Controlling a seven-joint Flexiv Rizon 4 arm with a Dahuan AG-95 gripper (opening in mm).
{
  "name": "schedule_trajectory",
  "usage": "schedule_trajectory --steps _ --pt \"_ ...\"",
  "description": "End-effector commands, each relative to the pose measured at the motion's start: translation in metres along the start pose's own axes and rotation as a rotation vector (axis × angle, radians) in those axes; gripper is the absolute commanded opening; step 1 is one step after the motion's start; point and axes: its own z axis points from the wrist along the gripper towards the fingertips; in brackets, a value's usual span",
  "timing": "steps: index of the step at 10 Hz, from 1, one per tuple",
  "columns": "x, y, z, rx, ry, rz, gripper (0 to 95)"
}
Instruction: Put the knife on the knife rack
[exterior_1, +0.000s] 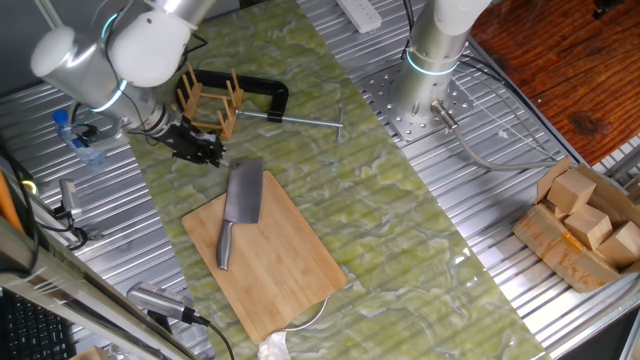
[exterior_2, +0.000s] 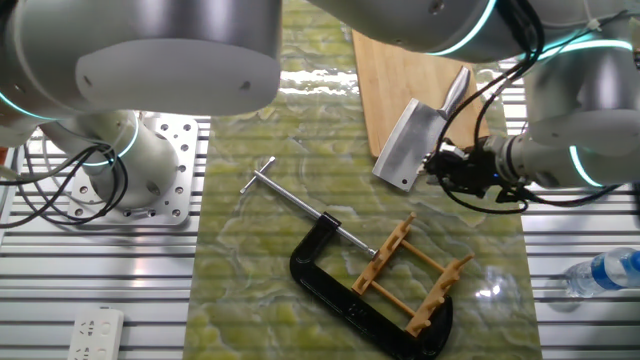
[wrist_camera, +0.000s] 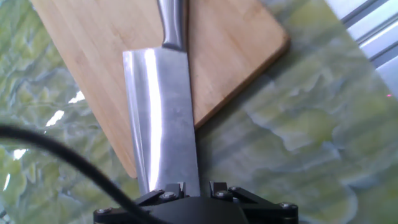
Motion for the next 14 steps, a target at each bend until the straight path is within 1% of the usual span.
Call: schedule_trajectory --steps 1,5,6,8,9,10,11,12,13,14 --pt "-0.0045 -0.002 -0.0026 0.005 0.008 0.001 19.0" --pt "-0.0109 -0.0044 -0.0068 0.016 0.016 0.016 19.0" --pt "-0.0142 -0.0049 -0.0059 0.016 0.012 0.015 19.0" --pt "-0.0142 -0.0049 -0.0059 0.023 0.012 0.021 19.0" --pt "-0.0142 -0.0049 -0.0059 0.028 0.017 0.026 19.0" --pt "-0.0142 -0.0049 -0.0059 0.04 0.018 0.052 38.0" --pt "-0.0142 -0.0049 -0.0059 0.049 0.02 0.099 38.0" --pt "-0.0142 -0.0049 -0.0059 0.061 0.011 0.13 38.0" --pt "-0.0142 -0.0049 -0.0059 0.076 0.001 0.168 38.0" --pt "-0.0142 -0.0049 -0.0059 0.098 0.004 0.182 38.0"
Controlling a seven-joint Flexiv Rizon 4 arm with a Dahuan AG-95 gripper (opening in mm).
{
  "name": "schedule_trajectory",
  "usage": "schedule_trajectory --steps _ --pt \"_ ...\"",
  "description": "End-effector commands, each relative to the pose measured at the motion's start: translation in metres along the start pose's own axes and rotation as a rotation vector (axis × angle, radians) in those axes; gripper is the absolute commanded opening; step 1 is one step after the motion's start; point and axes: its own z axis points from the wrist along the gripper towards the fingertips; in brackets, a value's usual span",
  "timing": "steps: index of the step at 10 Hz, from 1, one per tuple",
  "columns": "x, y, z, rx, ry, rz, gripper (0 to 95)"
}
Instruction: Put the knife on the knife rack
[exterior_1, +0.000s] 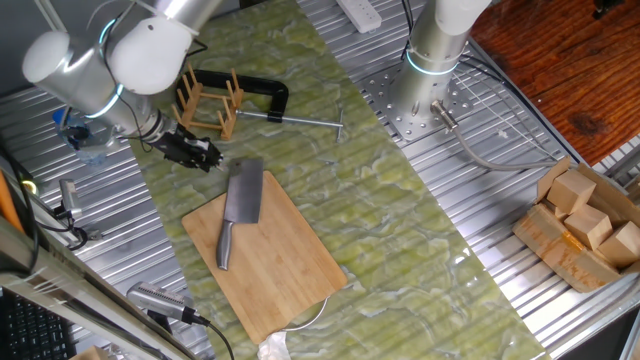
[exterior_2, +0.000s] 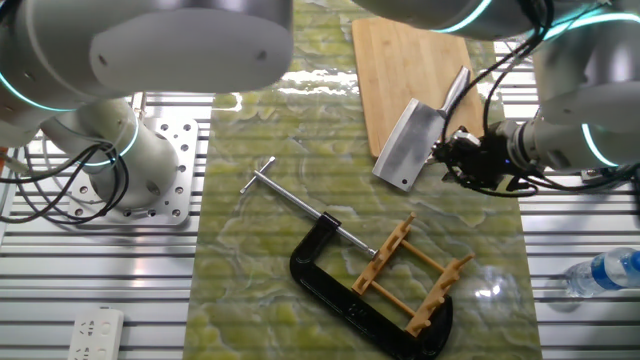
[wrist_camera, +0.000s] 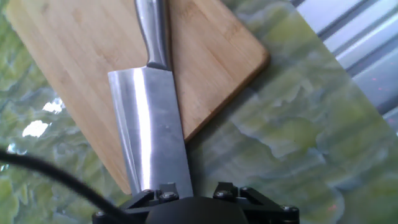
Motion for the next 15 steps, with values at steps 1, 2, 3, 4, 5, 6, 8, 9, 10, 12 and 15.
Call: schedule_trajectory --steps 1,2,3,4,5,6,8,9,10,12,15 --pt "0.0 0.0 0.0 0.061 -0.001 0.057 38.0" --pt "0.0 0.0 0.0 0.071 -0.009 0.069 38.0" --pt "0.0 0.0 0.0 0.073 -0.012 0.065 38.0" --pt "0.0 0.0 0.0 0.07 -0.018 0.043 38.0" --pt "0.0 0.0 0.0 0.065 -0.032 0.033 38.0" --pt "0.0 0.0 0.0 0.055 -0.046 0.022 38.0" --pt "0.0 0.0 0.0 0.03 -0.06 -0.01 38.0" --pt "0.001 -0.008 -0.002 0.011 -0.065 -0.041 38.0" --pt "0.002 -0.015 -0.003 -0.001 -0.062 -0.041 38.0" --pt "0.003 -0.032 0.002 -0.048 -0.079 -0.053 38.0" --pt "0.001 -0.038 0.006 -0.149 -0.108 -0.052 38.0"
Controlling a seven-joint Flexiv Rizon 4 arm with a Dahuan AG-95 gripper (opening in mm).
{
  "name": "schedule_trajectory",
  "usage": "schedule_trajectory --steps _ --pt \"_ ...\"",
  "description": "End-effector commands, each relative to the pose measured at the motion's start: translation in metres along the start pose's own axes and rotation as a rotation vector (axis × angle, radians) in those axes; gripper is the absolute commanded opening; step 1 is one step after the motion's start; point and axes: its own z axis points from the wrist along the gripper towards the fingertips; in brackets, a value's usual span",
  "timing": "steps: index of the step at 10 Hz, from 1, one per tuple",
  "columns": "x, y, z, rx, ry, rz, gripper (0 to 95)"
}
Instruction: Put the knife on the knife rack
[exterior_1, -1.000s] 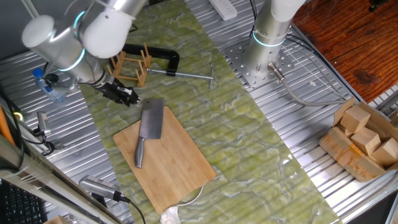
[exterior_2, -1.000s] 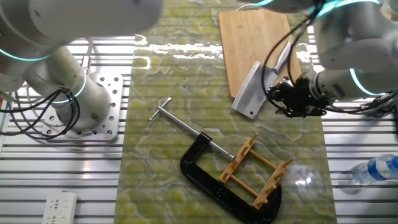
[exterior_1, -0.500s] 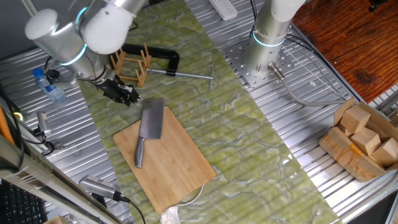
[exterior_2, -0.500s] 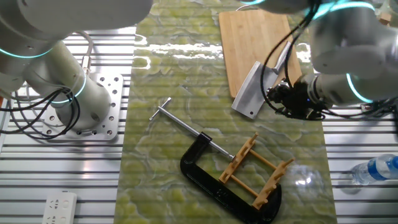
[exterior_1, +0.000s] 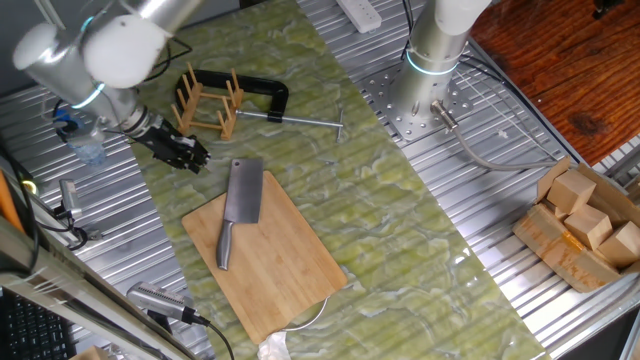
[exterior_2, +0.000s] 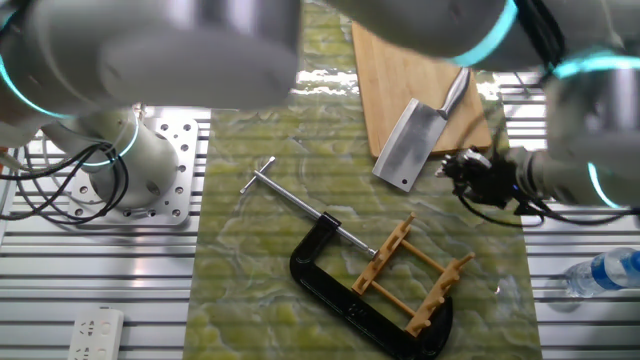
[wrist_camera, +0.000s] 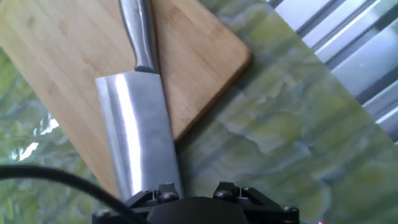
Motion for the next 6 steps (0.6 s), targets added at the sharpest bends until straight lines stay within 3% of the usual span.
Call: schedule_trajectory --steps 1,6 --pt "-0.001 0.002 0.002 -0.086 -0.036 0.031 38.0" --pt "-0.016 0.015 0.011 -0.119 -0.062 0.055 38.0"
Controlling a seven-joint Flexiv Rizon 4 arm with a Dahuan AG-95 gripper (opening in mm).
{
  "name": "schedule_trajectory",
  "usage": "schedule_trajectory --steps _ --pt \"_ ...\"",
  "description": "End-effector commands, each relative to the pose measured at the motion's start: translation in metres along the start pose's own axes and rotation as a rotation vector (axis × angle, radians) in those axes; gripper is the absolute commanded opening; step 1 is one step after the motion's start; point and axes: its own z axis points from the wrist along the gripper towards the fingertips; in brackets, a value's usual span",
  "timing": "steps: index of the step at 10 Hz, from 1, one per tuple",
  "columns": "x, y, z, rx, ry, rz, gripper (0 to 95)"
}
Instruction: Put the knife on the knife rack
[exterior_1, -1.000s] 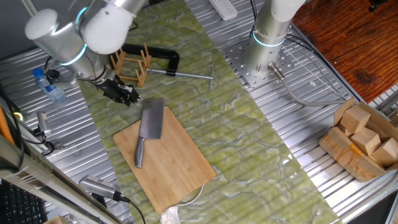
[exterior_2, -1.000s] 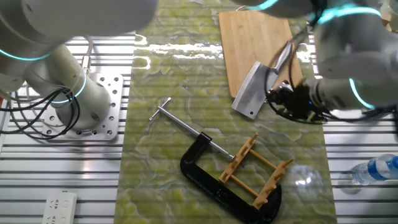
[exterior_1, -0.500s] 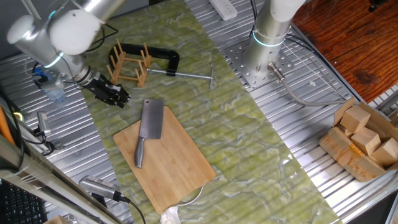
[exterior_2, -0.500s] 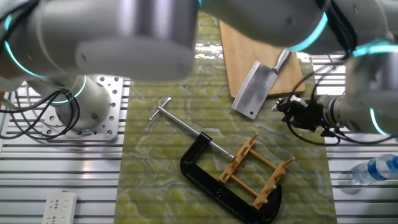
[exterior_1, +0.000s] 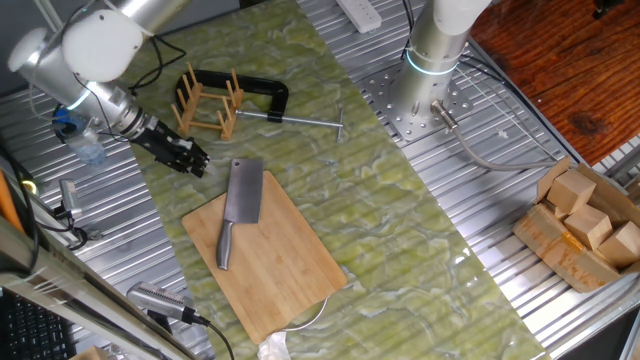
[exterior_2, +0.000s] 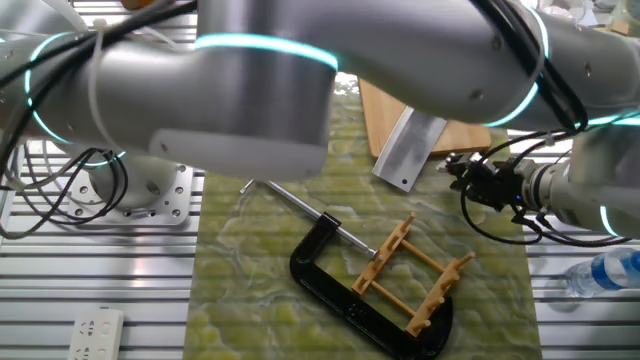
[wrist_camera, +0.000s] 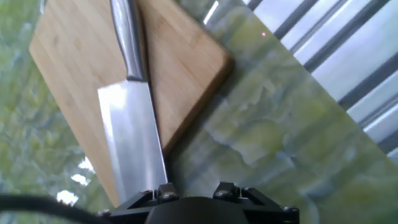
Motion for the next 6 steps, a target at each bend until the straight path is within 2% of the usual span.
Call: schedule_trajectory --steps 1,3,6 --pt "-0.004 0.005 0.006 0.004 -0.003 0.002 38.0" --pt "-0.008 0.01 0.009 0.0 -0.002 -0.009 38.0" --pt "-0.012 0.014 0.016 -0.023 -0.001 -0.017 38.0"
